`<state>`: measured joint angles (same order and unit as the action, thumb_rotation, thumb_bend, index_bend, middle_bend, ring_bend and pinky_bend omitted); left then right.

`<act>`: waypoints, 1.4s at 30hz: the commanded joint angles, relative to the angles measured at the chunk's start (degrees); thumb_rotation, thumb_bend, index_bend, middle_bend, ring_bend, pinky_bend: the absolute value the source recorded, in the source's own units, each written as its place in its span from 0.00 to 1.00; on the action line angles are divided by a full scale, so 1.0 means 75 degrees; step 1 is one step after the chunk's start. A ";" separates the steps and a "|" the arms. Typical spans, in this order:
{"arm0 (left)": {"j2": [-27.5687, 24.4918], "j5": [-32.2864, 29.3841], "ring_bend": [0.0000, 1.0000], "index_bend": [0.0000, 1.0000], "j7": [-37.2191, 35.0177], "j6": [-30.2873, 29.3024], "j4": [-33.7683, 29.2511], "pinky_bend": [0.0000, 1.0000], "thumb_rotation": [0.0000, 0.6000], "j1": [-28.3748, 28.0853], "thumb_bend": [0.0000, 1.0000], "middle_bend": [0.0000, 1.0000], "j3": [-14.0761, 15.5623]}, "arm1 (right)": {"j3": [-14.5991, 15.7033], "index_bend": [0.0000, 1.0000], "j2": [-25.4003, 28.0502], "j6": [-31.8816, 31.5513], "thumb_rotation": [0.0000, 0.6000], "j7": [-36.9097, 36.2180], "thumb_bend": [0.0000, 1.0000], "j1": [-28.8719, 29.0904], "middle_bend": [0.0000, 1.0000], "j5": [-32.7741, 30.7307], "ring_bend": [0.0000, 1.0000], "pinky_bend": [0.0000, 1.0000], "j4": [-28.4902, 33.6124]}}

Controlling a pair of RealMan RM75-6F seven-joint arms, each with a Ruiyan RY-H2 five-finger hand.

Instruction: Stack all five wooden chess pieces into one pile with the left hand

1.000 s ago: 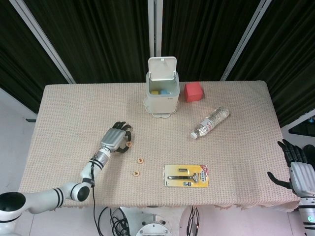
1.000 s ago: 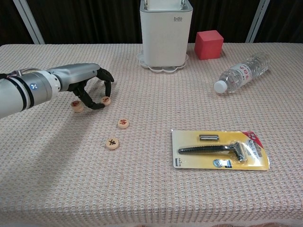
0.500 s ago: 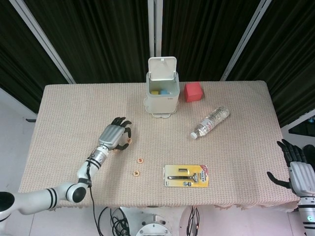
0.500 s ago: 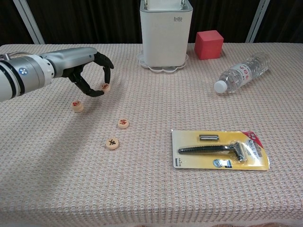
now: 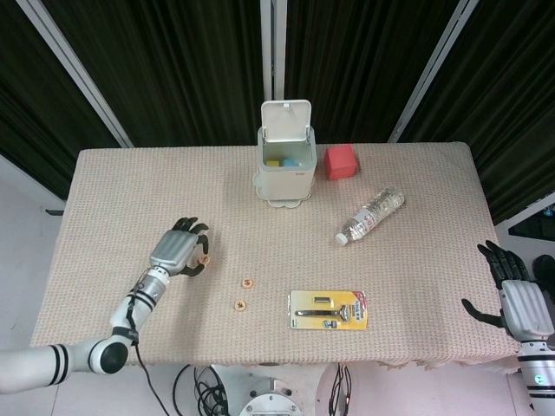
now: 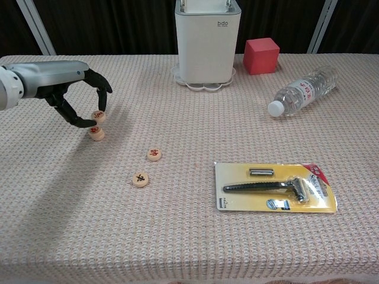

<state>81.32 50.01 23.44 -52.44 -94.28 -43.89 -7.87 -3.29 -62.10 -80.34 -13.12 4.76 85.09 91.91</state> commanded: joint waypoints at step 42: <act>0.0498 0.0322 0.00 0.49 -0.0817 0.0255 0.1004 0.00 1.00 0.0204 0.31 0.15 0.0165 | 0.0072 0.00 0.0029 -0.0064 1.00 0.0011 0.17 -0.0044 0.00 -0.0006 0.00 0.00 -0.0009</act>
<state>85.06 52.43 17.34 -50.54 -86.74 -42.36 -6.62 -2.75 -61.88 -80.82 -13.04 4.43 85.05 91.84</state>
